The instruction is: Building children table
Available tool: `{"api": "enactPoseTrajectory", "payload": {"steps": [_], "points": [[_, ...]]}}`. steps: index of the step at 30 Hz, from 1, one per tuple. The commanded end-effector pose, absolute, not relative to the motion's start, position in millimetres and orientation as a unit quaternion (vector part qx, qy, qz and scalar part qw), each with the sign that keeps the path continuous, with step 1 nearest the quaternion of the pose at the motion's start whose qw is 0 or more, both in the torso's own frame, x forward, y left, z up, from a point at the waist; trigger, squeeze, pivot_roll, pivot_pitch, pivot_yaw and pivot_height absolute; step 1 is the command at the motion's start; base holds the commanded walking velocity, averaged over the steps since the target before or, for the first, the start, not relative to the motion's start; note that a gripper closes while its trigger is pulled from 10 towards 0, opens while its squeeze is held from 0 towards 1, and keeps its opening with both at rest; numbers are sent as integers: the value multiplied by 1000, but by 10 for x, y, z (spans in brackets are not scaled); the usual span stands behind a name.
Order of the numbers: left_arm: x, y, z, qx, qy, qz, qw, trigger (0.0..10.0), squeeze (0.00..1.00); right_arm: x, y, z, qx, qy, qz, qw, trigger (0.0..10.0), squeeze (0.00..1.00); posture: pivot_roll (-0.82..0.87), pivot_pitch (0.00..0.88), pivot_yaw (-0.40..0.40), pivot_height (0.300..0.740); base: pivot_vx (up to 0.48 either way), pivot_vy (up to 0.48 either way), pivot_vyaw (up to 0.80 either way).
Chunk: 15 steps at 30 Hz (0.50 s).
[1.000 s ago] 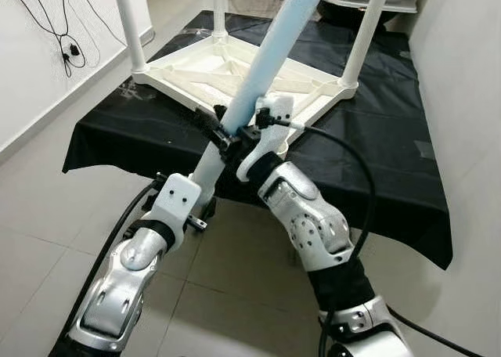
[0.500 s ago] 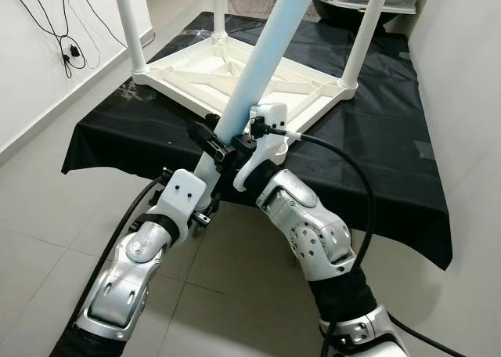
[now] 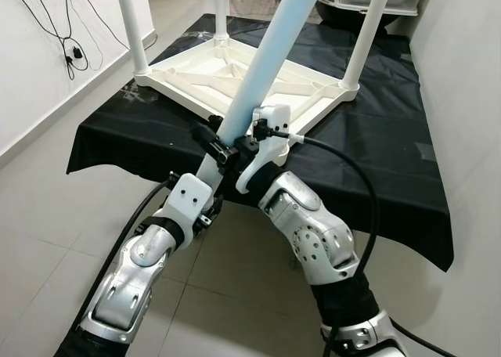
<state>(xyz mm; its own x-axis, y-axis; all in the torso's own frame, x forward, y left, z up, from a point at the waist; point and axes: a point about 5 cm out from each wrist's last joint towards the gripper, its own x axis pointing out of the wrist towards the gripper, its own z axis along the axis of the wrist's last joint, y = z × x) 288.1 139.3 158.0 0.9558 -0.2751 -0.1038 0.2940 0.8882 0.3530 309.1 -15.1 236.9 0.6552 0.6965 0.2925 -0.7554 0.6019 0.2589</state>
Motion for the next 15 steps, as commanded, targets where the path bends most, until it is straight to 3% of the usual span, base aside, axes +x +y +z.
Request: {"api": "enactPoseTrajectory", "payload": {"steps": [1, 2, 3, 9, 11, 13, 15], "points": [[2798, 1394, 1585, 166, 16, -154, 974, 10000, 0, 3168, -202, 2291, 187, -64, 414, 888, 10000, 1000, 56, 89, -16, 740, 0, 0, 0], [2798, 1394, 1585, 166, 16, -154, 974, 10000, 0, 3168, -202, 2291, 187, -64, 414, 888, 10000, 1000, 56, 89, -16, 740, 0, 0, 0], [2761, 1390, 1583, 152, 15, -161, 975, 10000, 0, 3207, -236, 2282, 184, -63, 417, 888, 10000, 0, 56, 89, -16, 740, 0, 0, 0], [2592, 1366, 1538, 85, 32, -198, 976, 10000, 0, 3260, -330, 2248, 191, -43, 477, 857, 10000, 0, 58, 89, -10, 740, 0, 0, 0], [2360, 1324, 1454, 31, 60, -249, 966, 10000, 0, 3256, -424, 2324, 206, -37, 552, 807, 10000, 0, 64, 96, -7, 740, 0, 0, 0], [2360, 1324, 1454, 31, 60, -249, 966, 10000, 0, 3256, -424, 2324, 206, -37, 552, 807, 10000, 0, 64, 96, -7, 740, 0, 0, 0], [2184, 1277, 1423, -3, 74, -286, 955, 10000, 0, 3202, -475, 2383, 213, -24, 621, 754, 10000, 0, 62, 99, -6, 740, 0, 0, 0]]}}
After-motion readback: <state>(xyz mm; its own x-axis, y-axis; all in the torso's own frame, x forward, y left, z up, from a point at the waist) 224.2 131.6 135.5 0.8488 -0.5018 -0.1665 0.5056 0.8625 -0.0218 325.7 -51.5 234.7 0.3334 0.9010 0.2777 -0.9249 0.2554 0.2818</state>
